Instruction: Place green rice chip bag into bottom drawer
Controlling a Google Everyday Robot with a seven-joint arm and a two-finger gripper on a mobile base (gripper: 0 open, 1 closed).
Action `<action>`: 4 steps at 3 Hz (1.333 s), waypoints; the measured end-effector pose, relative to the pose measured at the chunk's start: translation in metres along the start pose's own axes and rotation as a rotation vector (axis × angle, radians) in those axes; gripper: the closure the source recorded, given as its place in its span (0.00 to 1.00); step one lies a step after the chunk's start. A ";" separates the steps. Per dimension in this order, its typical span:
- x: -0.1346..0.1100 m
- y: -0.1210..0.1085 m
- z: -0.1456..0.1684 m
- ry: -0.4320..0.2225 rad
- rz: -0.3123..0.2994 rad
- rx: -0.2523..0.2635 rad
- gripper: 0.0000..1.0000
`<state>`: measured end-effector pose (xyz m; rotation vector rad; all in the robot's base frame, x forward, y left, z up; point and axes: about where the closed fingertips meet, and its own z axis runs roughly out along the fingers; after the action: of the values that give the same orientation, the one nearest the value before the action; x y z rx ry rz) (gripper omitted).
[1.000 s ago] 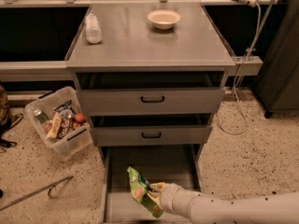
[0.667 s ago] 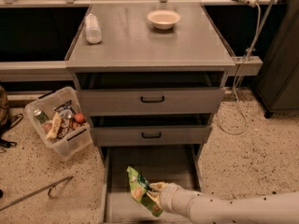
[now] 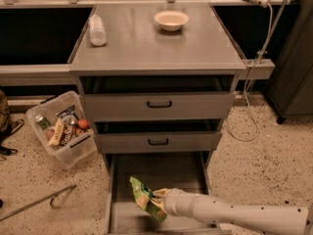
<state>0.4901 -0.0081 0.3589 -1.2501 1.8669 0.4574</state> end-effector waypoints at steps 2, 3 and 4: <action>0.062 -0.073 0.044 0.021 -0.020 0.022 1.00; 0.079 -0.114 0.053 0.029 -0.023 0.055 1.00; 0.081 -0.132 0.049 0.033 -0.022 0.082 1.00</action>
Offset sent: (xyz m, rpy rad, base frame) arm 0.1393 -0.0859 -0.0917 -0.0607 -0.0622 -0.0682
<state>0.6153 -0.0807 0.2835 -1.2282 1.8789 0.3468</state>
